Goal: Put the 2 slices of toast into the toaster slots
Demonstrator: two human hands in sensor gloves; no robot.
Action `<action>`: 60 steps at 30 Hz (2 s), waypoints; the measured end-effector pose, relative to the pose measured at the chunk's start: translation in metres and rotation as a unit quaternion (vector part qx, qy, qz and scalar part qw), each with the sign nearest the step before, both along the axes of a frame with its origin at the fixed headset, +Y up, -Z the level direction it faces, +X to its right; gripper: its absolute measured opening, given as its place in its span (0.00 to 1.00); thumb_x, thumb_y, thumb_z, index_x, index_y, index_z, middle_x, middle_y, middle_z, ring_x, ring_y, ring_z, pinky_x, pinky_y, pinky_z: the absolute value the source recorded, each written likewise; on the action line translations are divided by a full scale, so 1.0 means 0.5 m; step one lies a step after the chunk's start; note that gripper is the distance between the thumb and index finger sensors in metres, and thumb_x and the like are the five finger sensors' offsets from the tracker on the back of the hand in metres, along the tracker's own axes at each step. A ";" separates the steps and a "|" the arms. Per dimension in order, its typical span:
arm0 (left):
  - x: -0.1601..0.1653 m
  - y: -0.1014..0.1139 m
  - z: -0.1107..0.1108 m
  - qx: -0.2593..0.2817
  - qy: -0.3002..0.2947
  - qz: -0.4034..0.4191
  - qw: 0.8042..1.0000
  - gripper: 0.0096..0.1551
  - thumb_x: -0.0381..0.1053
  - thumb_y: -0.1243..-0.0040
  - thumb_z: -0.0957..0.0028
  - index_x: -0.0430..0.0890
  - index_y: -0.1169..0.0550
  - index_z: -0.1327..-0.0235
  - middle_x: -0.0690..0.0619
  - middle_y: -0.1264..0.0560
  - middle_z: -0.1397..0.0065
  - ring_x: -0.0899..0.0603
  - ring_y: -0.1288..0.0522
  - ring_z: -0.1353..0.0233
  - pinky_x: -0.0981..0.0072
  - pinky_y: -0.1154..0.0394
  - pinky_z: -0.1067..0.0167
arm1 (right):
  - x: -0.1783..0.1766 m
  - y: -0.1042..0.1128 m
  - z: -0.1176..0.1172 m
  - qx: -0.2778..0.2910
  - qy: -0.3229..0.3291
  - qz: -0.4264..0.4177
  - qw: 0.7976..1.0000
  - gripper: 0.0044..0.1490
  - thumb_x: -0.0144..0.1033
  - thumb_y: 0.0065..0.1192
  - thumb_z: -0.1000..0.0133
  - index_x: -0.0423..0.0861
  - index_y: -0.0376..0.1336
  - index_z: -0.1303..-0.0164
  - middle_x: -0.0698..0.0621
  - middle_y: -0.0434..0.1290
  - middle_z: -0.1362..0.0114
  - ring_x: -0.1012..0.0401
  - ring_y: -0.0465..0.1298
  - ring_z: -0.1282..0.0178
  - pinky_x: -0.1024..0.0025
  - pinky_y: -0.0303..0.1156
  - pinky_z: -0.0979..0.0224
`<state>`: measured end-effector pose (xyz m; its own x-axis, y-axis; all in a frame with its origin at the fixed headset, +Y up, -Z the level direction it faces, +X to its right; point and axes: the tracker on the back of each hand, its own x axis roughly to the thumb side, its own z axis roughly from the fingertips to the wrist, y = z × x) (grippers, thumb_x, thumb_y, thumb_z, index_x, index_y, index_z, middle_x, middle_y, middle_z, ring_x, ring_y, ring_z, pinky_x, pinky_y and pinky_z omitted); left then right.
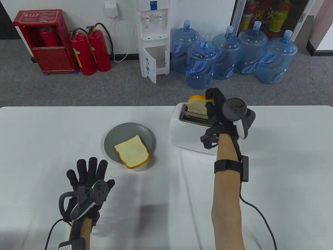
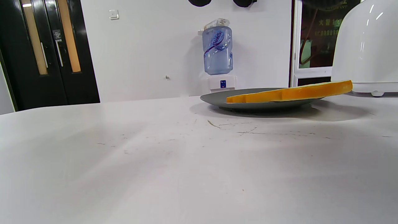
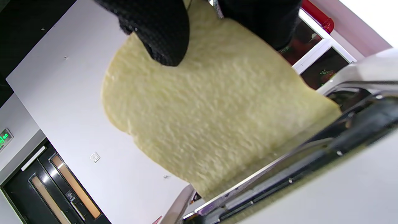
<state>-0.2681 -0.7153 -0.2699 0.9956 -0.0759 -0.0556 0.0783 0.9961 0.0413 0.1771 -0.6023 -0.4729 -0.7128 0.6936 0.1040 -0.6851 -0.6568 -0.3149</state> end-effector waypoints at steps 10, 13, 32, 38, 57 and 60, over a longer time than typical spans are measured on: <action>0.006 0.004 0.001 0.007 -0.009 0.002 1.000 0.44 0.73 0.58 0.42 0.64 0.50 0.13 0.55 0.56 0.08 0.35 0.64 0.13 0.34 0.64 0.24 | 0.002 -0.012 -0.004 -0.018 0.008 0.004 1.000 0.32 0.29 0.62 0.31 0.63 0.55 0.20 0.53 0.64 0.12 0.42 0.68 0.11 0.37 0.62 0.14; 0.009 0.003 0.000 0.006 -0.011 -0.002 1.000 0.44 0.73 0.58 0.42 0.64 0.50 0.13 0.54 0.56 0.08 0.35 0.64 0.13 0.34 0.64 0.24 | 0.001 -0.015 -0.006 -0.025 0.004 0.015 1.000 0.32 0.29 0.62 0.31 0.63 0.54 0.20 0.52 0.63 0.11 0.41 0.67 0.11 0.37 0.62 0.13; 0.002 0.000 0.000 -0.006 -0.003 -0.005 1.000 0.44 0.73 0.58 0.42 0.64 0.50 0.13 0.54 0.56 0.08 0.35 0.64 0.13 0.34 0.64 0.24 | 0.000 -0.029 -0.017 -0.069 0.012 0.023 0.997 0.32 0.29 0.61 0.28 0.62 0.52 0.18 0.47 0.60 0.09 0.40 0.61 0.11 0.37 0.58 0.12; 0.002 -0.001 -0.001 -0.007 -0.003 -0.006 1.000 0.44 0.73 0.58 0.42 0.64 0.50 0.13 0.55 0.56 0.08 0.34 0.64 0.13 0.34 0.64 0.24 | 0.002 -0.031 -0.021 -0.086 0.000 0.033 0.996 0.32 0.28 0.60 0.28 0.61 0.52 0.18 0.46 0.60 0.09 0.40 0.60 0.10 0.37 0.56 0.12; -0.001 -0.003 -0.003 -0.011 -0.001 -0.008 1.000 0.44 0.74 0.58 0.42 0.64 0.50 0.13 0.54 0.56 0.08 0.34 0.65 0.12 0.34 0.65 0.24 | -0.012 -0.042 -0.030 -0.117 -0.008 0.072 0.991 0.32 0.30 0.59 0.27 0.61 0.50 0.17 0.44 0.59 0.09 0.44 0.57 0.09 0.38 0.50 0.12; -0.001 -0.003 -0.003 -0.012 -0.001 -0.009 1.000 0.44 0.74 0.58 0.42 0.64 0.50 0.13 0.54 0.56 0.08 0.35 0.65 0.12 0.34 0.65 0.24 | -0.014 -0.042 -0.031 -0.119 -0.016 0.106 0.987 0.32 0.31 0.60 0.27 0.62 0.50 0.17 0.46 0.59 0.09 0.46 0.56 0.08 0.39 0.49 0.12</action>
<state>-0.2684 -0.7168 -0.2714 0.9940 -0.0958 -0.0518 0.0968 0.9952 0.0167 0.1701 -0.6235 -0.4882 -0.8451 0.5302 -0.0684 -0.5164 -0.8427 -0.1526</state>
